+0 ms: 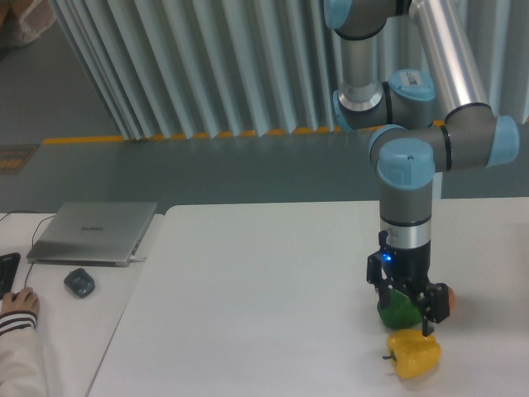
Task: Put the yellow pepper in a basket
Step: 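Move the gripper over the yellow pepper and descend onto it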
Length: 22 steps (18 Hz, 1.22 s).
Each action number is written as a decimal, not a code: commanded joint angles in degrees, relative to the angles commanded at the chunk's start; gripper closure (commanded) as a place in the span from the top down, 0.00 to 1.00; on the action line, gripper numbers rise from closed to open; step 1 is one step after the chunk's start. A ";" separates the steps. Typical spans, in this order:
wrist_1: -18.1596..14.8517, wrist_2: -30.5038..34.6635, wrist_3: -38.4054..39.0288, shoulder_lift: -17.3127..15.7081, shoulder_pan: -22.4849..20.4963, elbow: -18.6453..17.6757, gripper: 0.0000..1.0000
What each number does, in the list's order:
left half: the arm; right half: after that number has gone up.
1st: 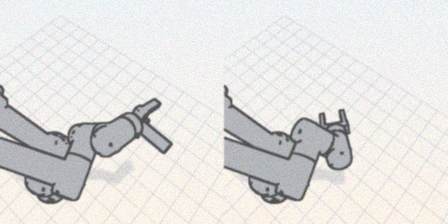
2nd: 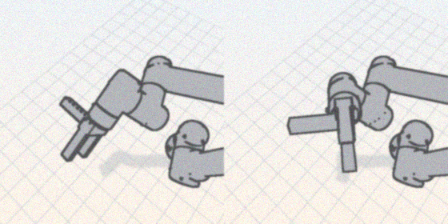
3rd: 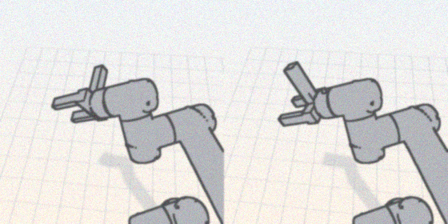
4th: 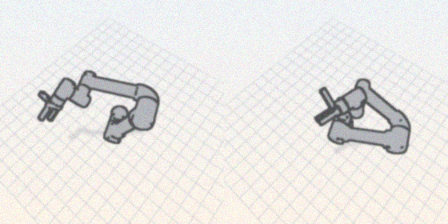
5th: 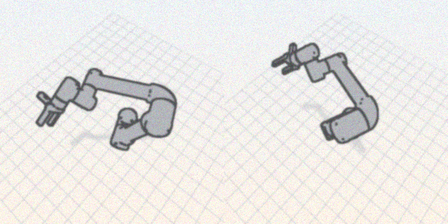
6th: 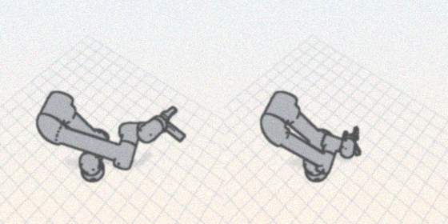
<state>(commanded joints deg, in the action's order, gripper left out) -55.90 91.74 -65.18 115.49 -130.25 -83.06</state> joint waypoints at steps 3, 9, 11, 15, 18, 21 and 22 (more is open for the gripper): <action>-0.09 2.22 -3.29 0.88 0.44 -0.62 1.00; 0.00 2.22 -0.22 1.76 0.62 -0.44 1.00; 0.09 2.22 1.45 2.20 0.70 -0.18 1.00; 1.75 2.22 1.80 3.78 0.70 -0.09 1.00; 1.93 2.22 2.15 4.57 1.23 -0.09 1.00; 1.93 2.13 2.25 5.45 1.76 -0.18 1.00; 1.93 2.13 2.25 5.62 1.85 -0.18 1.00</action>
<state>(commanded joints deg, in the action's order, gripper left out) -53.96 93.87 -62.93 121.11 -128.41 -83.23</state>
